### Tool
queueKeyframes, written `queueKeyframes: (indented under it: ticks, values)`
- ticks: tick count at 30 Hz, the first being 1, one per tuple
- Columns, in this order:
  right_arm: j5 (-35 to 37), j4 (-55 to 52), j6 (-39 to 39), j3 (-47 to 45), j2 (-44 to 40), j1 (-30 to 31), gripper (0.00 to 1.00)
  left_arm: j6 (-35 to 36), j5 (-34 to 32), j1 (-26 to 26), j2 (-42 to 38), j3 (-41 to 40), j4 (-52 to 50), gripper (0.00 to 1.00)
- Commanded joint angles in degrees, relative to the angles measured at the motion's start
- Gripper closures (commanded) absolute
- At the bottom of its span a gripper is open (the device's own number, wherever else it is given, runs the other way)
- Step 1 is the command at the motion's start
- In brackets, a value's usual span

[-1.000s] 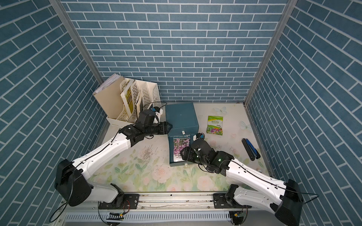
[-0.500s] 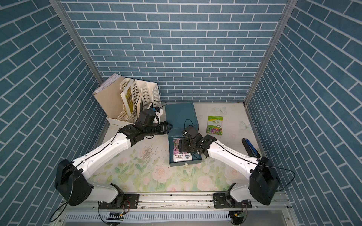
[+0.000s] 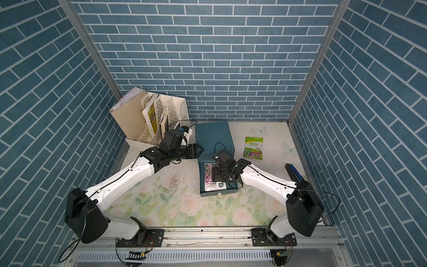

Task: Take the seed bags out of the drawer
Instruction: Pick up the seed packet from the drawer.

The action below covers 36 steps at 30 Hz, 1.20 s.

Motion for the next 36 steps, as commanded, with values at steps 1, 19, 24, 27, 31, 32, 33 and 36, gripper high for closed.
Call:
queueKeyframes:
  ticks: [1,19,24,27,31,32,33,36]
  values:
    - [0.6,0.9,-1.6,0.6,1.3,-0.5,0.32,1.5,1.3,0.1,0.7,0.0,-4.4,0.39]
    - [-1.7,5.1,-2.4,-1.3,2.4,-1.7,0.65,1.8,1.5,0.4,0.2,-0.3,-5.0,0.39]
    - [-2.0,5.6,-2.7,-1.2,2.8,-1.6,0.77,1.9,1.5,0.4,0.2,-0.4,-5.1,0.39]
    - [-1.9,5.5,-2.8,-1.3,2.6,-1.6,0.84,2.0,1.6,0.4,0.0,-0.5,-5.1,0.39]
    - [-1.6,5.4,-2.8,-1.4,2.1,-1.7,0.93,2.1,1.6,0.4,0.0,-0.6,-5.3,0.39]
    - [-1.6,5.4,-2.7,-1.4,1.9,-1.7,0.96,2.1,1.6,0.4,0.0,-0.6,-5.3,0.39]
    - [-1.5,5.4,-2.7,-1.4,1.9,-1.7,0.98,2.1,1.6,0.4,0.0,-0.7,-5.3,0.39]
    - [-1.5,5.3,-2.7,-1.3,1.6,-1.7,1.0,2.2,1.6,0.4,0.1,-0.7,-5.3,0.39]
